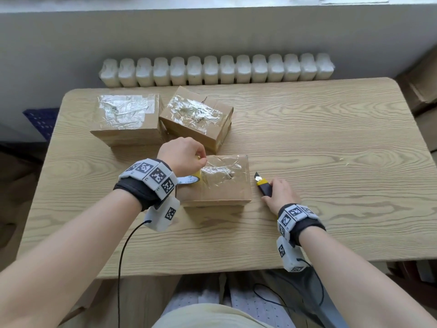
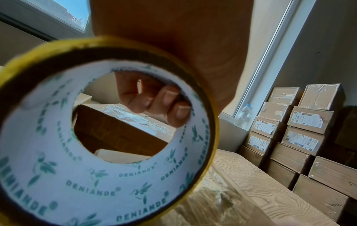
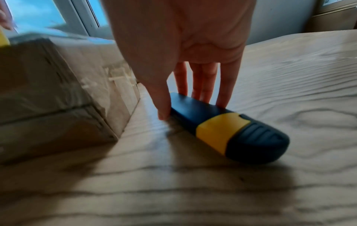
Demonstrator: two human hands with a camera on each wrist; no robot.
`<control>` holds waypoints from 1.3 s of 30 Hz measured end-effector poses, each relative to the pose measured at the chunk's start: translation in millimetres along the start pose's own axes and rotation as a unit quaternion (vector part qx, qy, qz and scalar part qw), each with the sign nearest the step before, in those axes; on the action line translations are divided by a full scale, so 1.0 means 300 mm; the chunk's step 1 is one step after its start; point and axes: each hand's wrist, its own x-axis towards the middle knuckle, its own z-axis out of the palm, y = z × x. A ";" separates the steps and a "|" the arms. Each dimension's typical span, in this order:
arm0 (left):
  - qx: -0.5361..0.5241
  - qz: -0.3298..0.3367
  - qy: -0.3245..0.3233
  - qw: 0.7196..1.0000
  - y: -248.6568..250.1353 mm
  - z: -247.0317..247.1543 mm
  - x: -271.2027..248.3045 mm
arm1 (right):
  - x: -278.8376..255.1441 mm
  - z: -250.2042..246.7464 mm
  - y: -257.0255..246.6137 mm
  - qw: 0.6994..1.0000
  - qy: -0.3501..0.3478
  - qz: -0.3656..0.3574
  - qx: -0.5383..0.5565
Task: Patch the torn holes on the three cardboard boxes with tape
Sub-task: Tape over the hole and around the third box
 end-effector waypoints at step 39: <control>-0.173 -0.057 0.034 0.983 -0.359 0.016 -0.199 | -0.172 0.029 -0.326 0.938 0.062 -0.321 -0.116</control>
